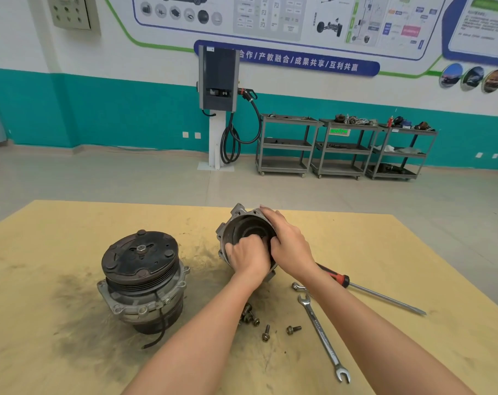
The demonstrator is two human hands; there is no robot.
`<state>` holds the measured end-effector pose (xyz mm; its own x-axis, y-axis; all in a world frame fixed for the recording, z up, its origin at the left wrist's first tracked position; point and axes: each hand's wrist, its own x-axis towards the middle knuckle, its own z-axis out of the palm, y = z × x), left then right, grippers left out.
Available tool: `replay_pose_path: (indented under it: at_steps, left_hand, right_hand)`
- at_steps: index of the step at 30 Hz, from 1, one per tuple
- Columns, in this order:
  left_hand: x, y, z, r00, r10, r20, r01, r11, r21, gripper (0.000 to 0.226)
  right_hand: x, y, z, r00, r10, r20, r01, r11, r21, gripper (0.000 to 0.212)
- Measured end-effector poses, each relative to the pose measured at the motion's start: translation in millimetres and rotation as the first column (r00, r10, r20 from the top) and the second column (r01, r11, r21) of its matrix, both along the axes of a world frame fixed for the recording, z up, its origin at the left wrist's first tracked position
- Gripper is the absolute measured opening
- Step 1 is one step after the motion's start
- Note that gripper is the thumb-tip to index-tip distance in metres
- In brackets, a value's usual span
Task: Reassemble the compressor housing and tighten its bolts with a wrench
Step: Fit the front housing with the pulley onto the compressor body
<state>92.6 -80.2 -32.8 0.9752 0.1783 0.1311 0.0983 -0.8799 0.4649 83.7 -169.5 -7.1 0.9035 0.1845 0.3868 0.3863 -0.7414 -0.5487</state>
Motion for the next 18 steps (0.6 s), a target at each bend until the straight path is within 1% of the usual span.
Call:
replay_pose_path:
  at_steps: [5,9,11,13,16,18]
  left_hand:
    - [-1.9,2.5,0.5,1.000,0.004,-0.001,-0.004,1.000,0.009,0.023]
    - [-3.6,4.5,2.2,0.999,-0.005,-0.035,0.006,1.000,0.026,0.030]
    - [-3.6,5.6,6.3,0.998,-0.018,-0.067,0.021,0.999,0.047,0.028]
    - [-1.8,7.2,11.3,0.995,-0.031,-0.099,0.034,0.999,0.028,0.019]
    - [-1.8,10.7,18.9,0.989,-0.055,-0.135,0.057,0.998,0.007,0.014]
    - [-6.3,12.9,25.6,0.987,-0.071,-0.142,0.068,0.997,-0.024,0.021]
  right_hand:
    - [-0.6,2.5,1.1,1.000,-0.002,0.000,0.002,0.999,-0.039,0.076]
    - [-1.1,4.6,1.5,1.000,-0.003,-0.003,0.003,0.998,-0.071,0.076]
    - [-1.4,4.9,2.0,1.000,0.010,-0.002,-0.010,0.997,-0.078,0.076]
    - [-1.5,4.6,2.4,1.000,0.018,-0.006,-0.019,0.996,-0.086,0.076]
    - [-1.8,5.0,3.5,1.000,0.024,-0.007,-0.024,0.995,-0.101,0.075]
    - [-1.5,5.8,4.9,1.000,0.029,-0.011,-0.030,0.994,-0.101,0.072]
